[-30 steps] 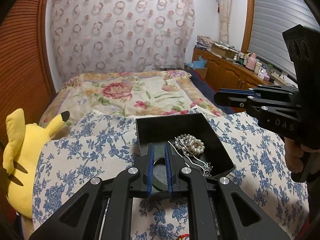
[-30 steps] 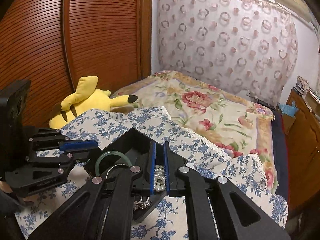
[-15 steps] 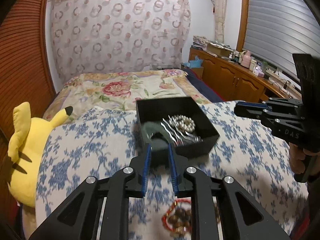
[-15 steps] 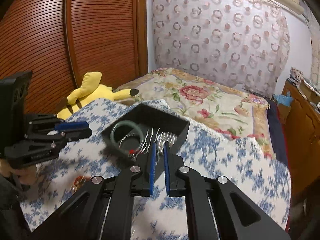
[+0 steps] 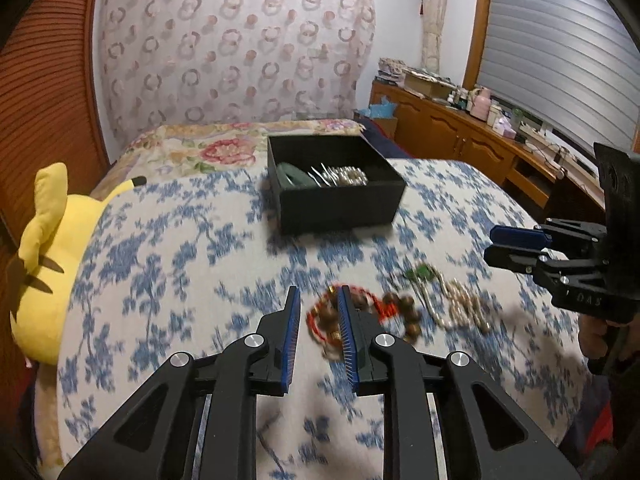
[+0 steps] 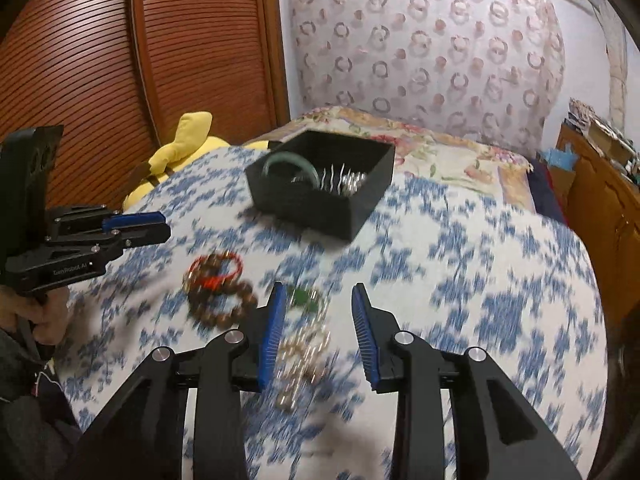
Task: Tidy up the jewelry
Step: 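Move the left tool to the gold ring while the right tool approaches the wooden bead bracelet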
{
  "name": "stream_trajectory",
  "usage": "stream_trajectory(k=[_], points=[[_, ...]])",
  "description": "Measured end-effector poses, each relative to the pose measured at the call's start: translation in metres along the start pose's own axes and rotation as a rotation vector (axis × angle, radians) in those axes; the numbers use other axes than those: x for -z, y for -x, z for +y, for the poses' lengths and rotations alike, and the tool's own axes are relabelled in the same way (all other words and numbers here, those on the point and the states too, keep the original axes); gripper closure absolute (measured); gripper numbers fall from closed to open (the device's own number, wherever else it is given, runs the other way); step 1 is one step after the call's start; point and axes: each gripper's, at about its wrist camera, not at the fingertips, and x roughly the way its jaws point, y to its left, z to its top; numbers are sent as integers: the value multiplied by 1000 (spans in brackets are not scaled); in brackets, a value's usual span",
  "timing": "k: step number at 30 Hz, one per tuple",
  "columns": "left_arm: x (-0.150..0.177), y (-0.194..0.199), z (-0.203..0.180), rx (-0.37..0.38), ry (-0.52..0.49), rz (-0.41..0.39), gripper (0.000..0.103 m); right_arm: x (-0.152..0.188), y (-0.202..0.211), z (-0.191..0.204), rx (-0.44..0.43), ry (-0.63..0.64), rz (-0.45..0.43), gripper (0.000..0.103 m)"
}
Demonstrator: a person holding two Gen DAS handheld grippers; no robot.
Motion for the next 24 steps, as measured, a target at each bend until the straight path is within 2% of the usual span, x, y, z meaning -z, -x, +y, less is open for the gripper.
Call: stream_trajectory(k=[10, 12, 13, 14, 24], points=[[20, -7, -13, 12, -31, 64, 84, 40, 9, 16, 2, -23, 29, 66], [22, -10, -13, 10, -26, 78, 80, 45, 8, 18, 5, -20, 38, 66], [22, -12, -13, 9, -25, 83, 73, 47, 8, 18, 8, -21, 40, 66], [23, -13, -13, 11, -27, 89, 71, 49, 7, 18, 8, -24, 42, 66], [20, -32, -13, 12, -28, 134, 71, 57, 3, 19, 5, -32, 57, 66]])
